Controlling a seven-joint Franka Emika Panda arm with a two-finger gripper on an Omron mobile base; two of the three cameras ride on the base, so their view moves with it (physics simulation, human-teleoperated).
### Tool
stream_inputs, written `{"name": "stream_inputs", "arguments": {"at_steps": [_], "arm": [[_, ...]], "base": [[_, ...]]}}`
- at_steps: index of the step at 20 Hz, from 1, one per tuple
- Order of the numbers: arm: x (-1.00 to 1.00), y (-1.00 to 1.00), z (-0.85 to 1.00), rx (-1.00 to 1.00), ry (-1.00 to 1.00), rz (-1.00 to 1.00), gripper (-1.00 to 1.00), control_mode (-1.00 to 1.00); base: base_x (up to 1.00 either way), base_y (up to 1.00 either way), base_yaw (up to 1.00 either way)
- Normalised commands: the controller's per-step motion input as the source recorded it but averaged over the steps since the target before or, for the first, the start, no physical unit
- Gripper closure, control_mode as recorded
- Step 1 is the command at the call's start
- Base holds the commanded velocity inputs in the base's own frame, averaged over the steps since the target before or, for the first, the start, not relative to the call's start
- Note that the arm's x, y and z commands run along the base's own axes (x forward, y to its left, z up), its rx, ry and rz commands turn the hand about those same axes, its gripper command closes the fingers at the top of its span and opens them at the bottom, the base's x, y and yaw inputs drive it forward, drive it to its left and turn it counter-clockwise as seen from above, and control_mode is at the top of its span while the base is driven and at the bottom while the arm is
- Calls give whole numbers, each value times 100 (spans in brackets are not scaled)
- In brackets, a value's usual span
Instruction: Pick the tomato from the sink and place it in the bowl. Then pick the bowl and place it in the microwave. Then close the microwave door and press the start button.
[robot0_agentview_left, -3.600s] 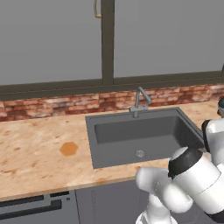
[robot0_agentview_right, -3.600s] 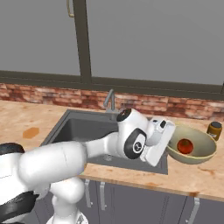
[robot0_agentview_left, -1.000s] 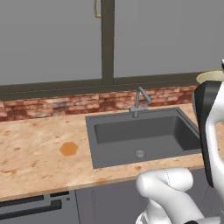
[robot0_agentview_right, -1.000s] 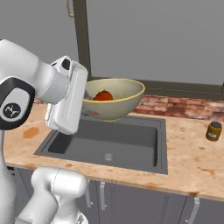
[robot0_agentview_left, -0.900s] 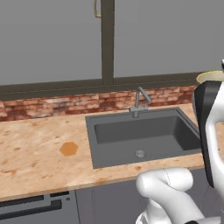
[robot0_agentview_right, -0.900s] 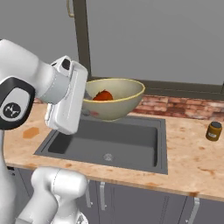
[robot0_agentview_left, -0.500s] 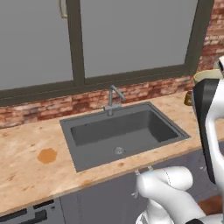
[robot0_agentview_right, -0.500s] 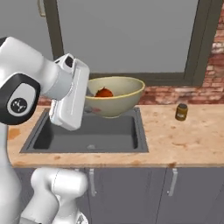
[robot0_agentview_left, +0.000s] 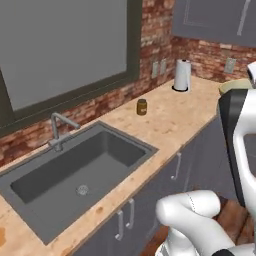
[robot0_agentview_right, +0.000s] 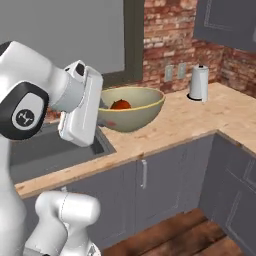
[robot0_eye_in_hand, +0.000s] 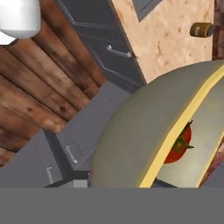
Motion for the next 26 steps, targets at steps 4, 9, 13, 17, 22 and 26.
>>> {"name": "stream_inputs", "arguments": {"at_steps": [4, 9, 13, 17, 22, 26], "arm": [[0, 0, 0, 0, 0, 0, 100, 100], [0, 0, 0, 0, 0, 0, 100, 100], [0, 0, 0, 0, 0, 0, 100, 100], [0, 0, 0, 0, 0, 0, 100, 100], [0, 0, 0, 0, 0, 0, 100, 100], [0, 0, 0, 0, 0, 0, 100, 100]], "base": [[-18, -3, -78], [-20, -6, -77], [-16, -5, -78], [-11, -2, -79], [-16, 21, -62], [-31, 31, -39]]}}
